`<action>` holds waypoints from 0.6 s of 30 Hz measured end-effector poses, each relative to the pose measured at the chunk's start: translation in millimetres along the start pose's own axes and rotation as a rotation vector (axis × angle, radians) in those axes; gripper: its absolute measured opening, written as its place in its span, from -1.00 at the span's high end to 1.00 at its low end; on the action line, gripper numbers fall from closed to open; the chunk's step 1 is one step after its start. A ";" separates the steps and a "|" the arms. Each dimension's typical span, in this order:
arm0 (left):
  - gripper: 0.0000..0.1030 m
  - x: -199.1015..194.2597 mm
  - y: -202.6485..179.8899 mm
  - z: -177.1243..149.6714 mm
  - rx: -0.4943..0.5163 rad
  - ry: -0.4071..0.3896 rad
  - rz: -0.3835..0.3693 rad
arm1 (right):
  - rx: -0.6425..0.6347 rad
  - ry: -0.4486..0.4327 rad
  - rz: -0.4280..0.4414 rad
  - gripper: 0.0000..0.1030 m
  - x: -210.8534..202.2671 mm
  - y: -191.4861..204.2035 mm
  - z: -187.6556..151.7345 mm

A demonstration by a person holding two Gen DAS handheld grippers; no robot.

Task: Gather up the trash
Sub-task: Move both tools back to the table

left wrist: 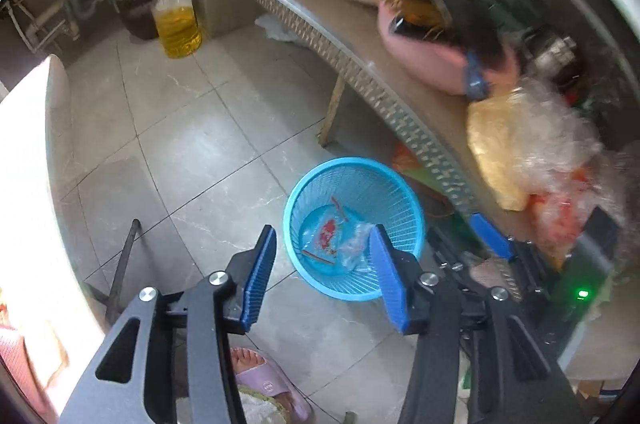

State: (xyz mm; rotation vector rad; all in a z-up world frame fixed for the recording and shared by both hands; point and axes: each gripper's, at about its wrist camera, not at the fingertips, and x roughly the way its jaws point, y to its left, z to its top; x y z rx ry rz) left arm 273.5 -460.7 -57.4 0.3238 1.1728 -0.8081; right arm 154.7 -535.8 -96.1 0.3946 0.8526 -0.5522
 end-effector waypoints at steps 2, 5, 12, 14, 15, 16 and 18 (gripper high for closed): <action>-0.03 -28.5 1.1 -7.6 0.018 -0.035 -0.019 | -0.002 -0.018 -0.002 -0.31 -17.0 4.4 -0.7; -0.15 -74.3 7.8 -24.1 0.038 -0.093 -0.029 | -0.010 -0.054 -0.010 -0.57 -44.2 12.3 -1.5; -0.39 -181.2 37.9 -79.1 0.024 -0.251 -0.021 | -0.073 -0.146 -0.027 -0.85 -99.8 44.9 -3.6; -0.43 -205.6 47.2 -99.3 0.024 -0.284 -0.014 | -0.102 -0.173 -0.032 -0.85 -114.1 56.0 -4.9; -0.44 -219.2 54.4 -112.4 0.020 -0.305 -0.009 | -0.118 -0.188 -0.035 -0.85 -122.1 62.1 -5.2; -0.46 -230.2 61.2 -124.2 0.011 -0.321 0.000 | -0.133 -0.202 -0.036 -0.85 -129.5 68.5 -6.1; -0.48 -251.3 77.0 -149.0 -0.024 -0.360 0.006 | -0.172 -0.227 -0.022 -0.85 -144.0 82.0 -8.9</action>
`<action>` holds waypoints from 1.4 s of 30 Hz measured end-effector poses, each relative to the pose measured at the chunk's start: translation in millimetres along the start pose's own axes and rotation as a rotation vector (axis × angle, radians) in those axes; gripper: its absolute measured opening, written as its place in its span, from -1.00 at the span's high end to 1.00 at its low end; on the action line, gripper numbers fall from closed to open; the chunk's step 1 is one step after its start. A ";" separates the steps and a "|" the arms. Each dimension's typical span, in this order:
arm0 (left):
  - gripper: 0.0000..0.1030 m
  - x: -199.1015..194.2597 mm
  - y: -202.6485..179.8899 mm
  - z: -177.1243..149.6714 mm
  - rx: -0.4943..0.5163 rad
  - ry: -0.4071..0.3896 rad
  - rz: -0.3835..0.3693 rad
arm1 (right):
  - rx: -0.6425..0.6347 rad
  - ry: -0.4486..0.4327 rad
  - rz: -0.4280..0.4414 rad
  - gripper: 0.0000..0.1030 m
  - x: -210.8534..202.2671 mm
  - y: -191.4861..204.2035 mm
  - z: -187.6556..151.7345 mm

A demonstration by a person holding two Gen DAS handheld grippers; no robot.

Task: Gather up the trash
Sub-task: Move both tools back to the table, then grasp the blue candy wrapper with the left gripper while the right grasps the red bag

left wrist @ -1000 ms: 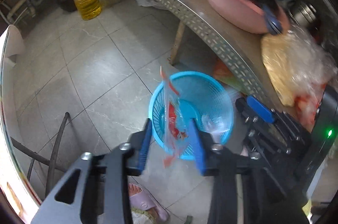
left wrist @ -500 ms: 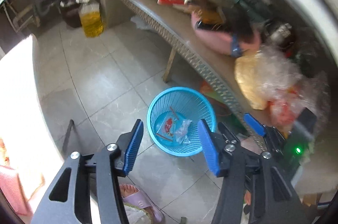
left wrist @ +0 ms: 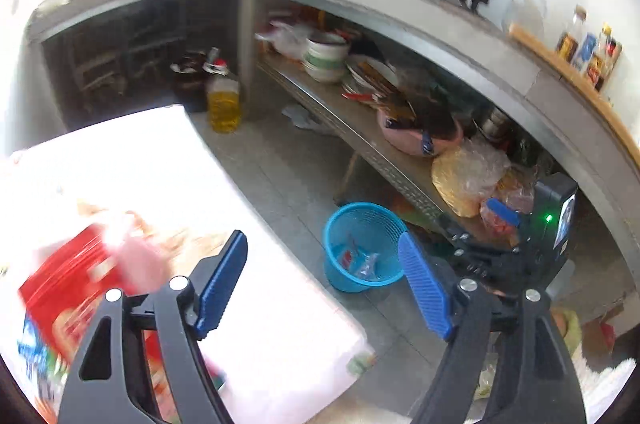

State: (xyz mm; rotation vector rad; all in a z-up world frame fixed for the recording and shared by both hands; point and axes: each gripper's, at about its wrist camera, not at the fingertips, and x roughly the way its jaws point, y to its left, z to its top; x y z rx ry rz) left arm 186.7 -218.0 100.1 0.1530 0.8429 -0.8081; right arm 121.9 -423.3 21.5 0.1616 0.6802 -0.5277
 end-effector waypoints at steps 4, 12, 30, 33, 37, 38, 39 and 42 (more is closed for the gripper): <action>-0.50 -52.4 40.4 -37.7 -0.093 -0.072 0.037 | -0.074 -0.024 0.087 -0.85 -23.6 26.3 8.4; -0.51 -137.5 129.8 -125.7 -0.286 -0.151 0.288 | -0.183 -0.076 0.379 -0.85 -44.7 76.7 11.7; -0.28 -92.6 308.6 -169.7 -0.654 -0.060 0.461 | -0.291 0.101 0.597 -0.85 -35.8 214.6 5.0; -0.14 -73.0 320.4 -168.6 -0.632 -0.018 0.530 | -0.299 0.113 0.590 -0.85 -34.4 220.1 3.6; 0.20 -63.6 322.4 -169.8 -0.565 0.000 0.629 | -0.292 0.125 0.574 -0.85 -31.0 220.8 2.4; 0.33 -63.2 321.7 -170.0 -0.554 -0.002 0.638 | -0.287 0.130 0.571 -0.85 -29.7 220.9 2.5; 0.39 -64.6 319.6 -170.3 -0.547 -0.004 0.644 | -0.283 0.135 0.569 -0.85 -28.3 221.1 2.6; 0.61 -66.6 314.5 -171.4 -0.526 -0.013 0.650 | -0.273 0.147 0.564 -0.85 -24.5 221.1 3.0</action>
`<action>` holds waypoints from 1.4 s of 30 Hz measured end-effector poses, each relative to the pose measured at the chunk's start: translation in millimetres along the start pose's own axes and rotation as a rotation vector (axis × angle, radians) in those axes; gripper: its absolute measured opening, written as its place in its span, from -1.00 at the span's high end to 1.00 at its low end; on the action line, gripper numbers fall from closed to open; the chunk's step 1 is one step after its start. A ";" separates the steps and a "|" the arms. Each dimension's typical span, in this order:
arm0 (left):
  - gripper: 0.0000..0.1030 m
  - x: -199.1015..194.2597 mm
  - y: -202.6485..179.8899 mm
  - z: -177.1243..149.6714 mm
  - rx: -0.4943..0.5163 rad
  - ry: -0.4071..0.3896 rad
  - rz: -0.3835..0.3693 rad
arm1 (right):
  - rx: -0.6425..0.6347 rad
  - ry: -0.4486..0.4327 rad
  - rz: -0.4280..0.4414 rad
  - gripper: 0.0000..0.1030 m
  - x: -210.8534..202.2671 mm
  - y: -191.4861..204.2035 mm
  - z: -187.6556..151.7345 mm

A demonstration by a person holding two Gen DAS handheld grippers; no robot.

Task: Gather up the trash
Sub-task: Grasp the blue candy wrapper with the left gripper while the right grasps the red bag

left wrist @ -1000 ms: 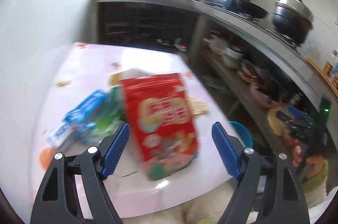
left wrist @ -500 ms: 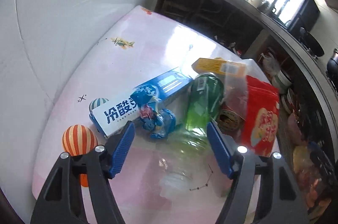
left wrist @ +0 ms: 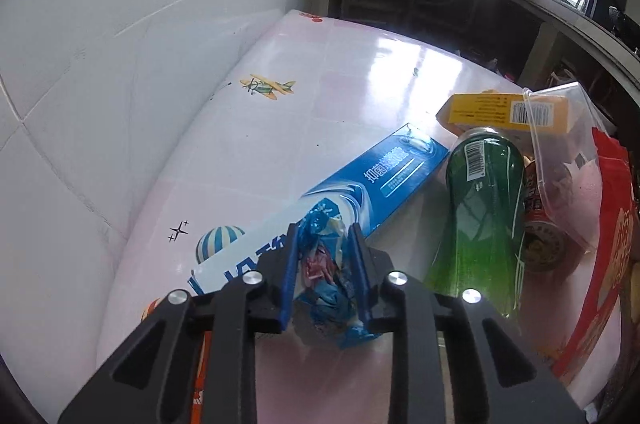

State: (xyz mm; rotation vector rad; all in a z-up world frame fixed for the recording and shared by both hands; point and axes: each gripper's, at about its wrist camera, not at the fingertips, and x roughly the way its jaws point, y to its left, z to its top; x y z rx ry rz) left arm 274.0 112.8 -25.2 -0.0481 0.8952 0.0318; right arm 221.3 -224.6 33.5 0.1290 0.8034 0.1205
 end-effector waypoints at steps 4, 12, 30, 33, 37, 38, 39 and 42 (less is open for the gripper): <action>0.77 -5.1 4.8 -0.9 -0.015 -0.029 -0.004 | 0.015 -0.001 -0.003 -0.85 1.4 -2.1 0.8; 0.81 -40.4 23.6 0.9 -0.067 -0.148 0.044 | 0.065 0.012 0.019 -0.85 2.3 -12.8 -5.4; 0.82 -104.9 13.7 -23.7 -0.087 -0.216 -0.095 | 0.099 0.163 0.450 -0.65 89.7 -9.4 2.0; 0.82 -102.2 11.5 -26.5 -0.087 -0.199 -0.110 | 0.103 0.190 0.484 -0.63 105.2 -6.2 3.2; 0.82 -98.8 11.0 -24.9 -0.088 -0.186 -0.123 | 0.111 0.223 0.519 -0.46 117.3 -2.8 4.6; 0.82 -99.3 11.8 -26.7 -0.089 -0.184 -0.124 | 0.111 0.227 0.527 -0.42 118.9 -1.2 4.7; 0.82 -97.8 11.3 -26.7 -0.090 -0.180 -0.126 | 0.112 0.230 0.533 -0.32 119.8 0.2 4.4; 0.82 -97.1 12.7 -26.6 -0.097 -0.177 -0.132 | 0.116 0.236 0.551 -0.10 119.6 4.5 3.7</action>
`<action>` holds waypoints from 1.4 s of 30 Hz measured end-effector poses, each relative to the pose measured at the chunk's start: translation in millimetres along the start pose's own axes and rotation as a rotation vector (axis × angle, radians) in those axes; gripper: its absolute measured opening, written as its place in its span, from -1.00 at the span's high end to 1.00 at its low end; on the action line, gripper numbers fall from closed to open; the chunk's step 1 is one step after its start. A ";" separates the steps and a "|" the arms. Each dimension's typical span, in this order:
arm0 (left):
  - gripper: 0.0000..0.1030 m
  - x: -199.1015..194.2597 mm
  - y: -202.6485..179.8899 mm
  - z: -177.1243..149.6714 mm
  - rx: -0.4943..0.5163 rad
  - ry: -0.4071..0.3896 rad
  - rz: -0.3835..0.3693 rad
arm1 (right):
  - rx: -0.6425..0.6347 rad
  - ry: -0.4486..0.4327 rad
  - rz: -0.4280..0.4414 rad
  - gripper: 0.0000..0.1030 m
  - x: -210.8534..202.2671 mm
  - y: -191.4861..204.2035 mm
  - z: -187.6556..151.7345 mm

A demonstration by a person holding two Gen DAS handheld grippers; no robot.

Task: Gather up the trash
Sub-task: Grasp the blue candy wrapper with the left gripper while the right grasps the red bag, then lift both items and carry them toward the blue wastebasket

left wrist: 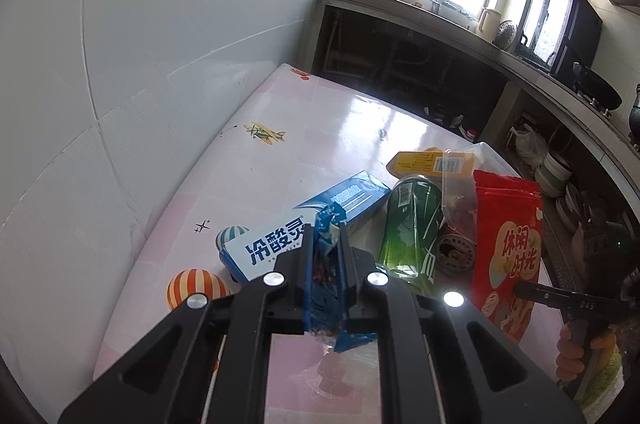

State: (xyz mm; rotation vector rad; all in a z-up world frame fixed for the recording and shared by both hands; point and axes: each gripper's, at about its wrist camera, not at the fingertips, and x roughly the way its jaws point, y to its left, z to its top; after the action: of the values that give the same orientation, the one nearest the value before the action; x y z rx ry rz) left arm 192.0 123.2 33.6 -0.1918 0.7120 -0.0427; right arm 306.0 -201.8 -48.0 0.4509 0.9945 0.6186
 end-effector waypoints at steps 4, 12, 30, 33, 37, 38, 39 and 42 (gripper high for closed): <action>0.82 1.1 1.0 1.9 0.002 -0.003 -0.010 | 0.008 0.001 0.005 0.15 0.6 6.1 -3.3; 0.82 -2.9 -2.4 5.1 0.012 -0.019 -0.019 | 0.006 -0.019 -0.040 0.66 -11.0 14.0 -16.5; 0.82 -14.3 -9.6 3.0 0.024 -0.042 -0.028 | -0.003 -0.116 0.035 0.87 -51.4 42.0 -37.2; 0.82 -15.5 -10.2 2.4 0.026 -0.044 -0.030 | -0.001 -0.129 0.050 0.87 -53.1 46.2 -38.8; 0.82 -16.9 -10.8 1.7 0.026 -0.046 -0.029 | -0.004 -0.148 0.065 0.88 -68.0 45.8 -37.8; 0.82 -17.1 -10.7 1.6 0.025 -0.047 -0.030 | -0.003 -0.154 0.072 0.88 -69.7 46.3 -37.2; 0.82 -17.1 -10.7 2.1 0.025 -0.048 -0.030 | -0.004 -0.159 0.078 0.88 -73.1 46.3 -37.3; 0.82 -18.6 -11.3 2.5 0.025 -0.050 -0.030 | -0.010 -0.174 0.083 0.88 -80.8 48.1 -36.5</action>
State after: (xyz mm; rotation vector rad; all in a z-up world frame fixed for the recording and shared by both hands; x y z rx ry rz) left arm 179.9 114.5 49.7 -0.1791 0.6584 -0.0750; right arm 228.7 -217.1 15.0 0.5306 0.8105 0.6471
